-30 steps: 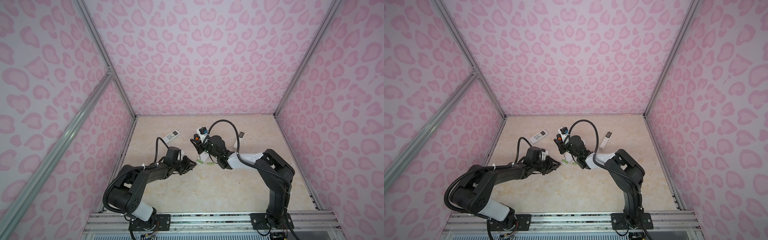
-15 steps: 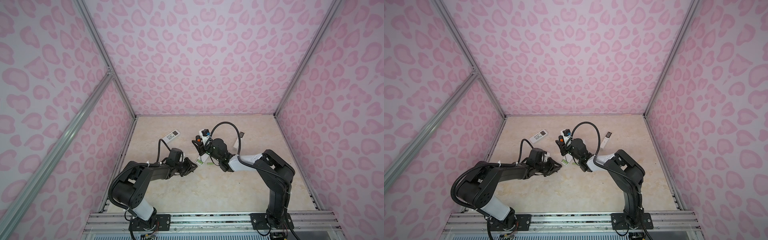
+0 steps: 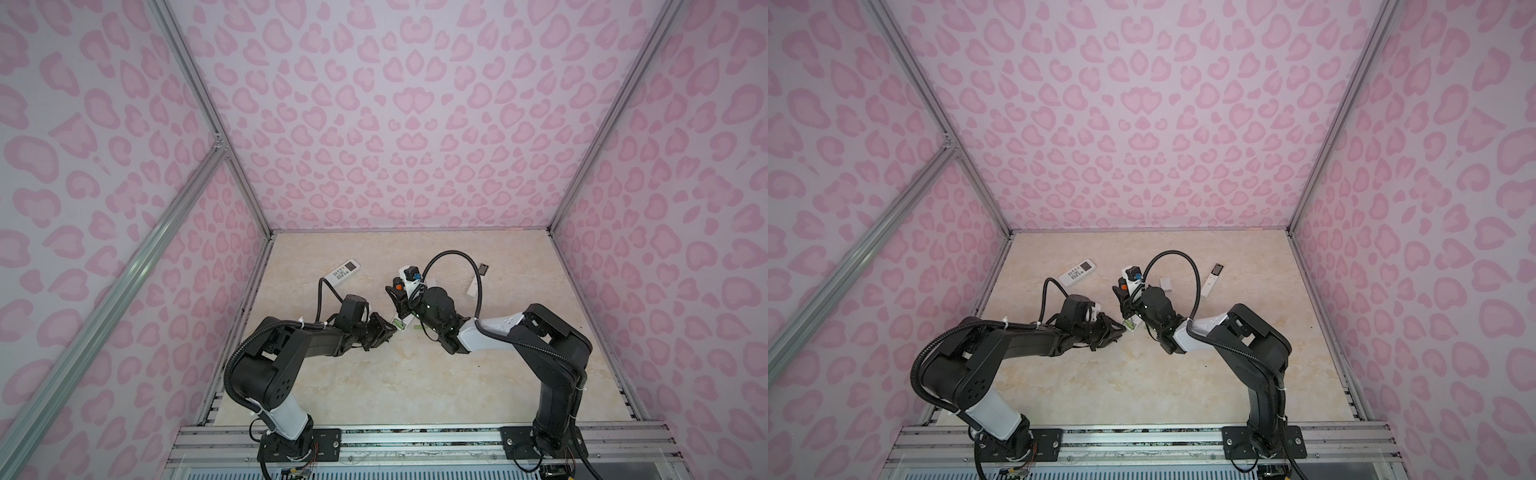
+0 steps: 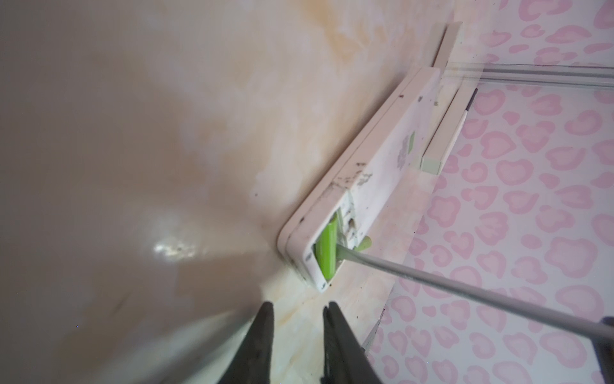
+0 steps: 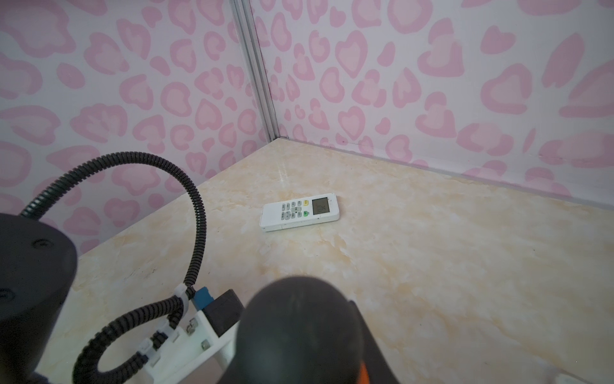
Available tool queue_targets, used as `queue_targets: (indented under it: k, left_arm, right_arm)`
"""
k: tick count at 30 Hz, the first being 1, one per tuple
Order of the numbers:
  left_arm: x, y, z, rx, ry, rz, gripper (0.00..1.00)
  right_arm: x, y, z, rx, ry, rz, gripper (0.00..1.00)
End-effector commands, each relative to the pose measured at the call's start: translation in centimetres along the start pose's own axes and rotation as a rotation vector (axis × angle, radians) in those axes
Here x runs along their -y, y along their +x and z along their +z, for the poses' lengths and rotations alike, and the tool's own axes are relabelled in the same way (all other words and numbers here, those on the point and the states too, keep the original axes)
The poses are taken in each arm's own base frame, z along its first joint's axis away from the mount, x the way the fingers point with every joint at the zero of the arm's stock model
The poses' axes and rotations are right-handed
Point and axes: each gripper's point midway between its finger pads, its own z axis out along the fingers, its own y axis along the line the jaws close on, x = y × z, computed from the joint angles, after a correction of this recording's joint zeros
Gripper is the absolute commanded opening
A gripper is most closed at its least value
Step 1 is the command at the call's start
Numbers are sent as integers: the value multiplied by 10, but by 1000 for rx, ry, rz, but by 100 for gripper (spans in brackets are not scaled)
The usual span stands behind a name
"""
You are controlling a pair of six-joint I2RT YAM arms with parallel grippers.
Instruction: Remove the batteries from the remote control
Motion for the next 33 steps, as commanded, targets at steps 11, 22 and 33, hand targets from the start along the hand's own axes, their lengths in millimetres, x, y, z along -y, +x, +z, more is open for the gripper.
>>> queue_targets:
  k: [11, 22, 33]
  left_arm:
    - [11, -9, 3, 27, 21, 43, 20]
    - [6, -9, 4, 28, 9, 51, 12]
    - [0, -8, 5, 26, -4, 57, 6]
  right_arm:
    - [20, -20, 5, 89, 4, 208, 0]
    - [23, -11, 11, 76, -31, 310, 0]
    - [25, -10, 11, 63, -45, 337, 0]
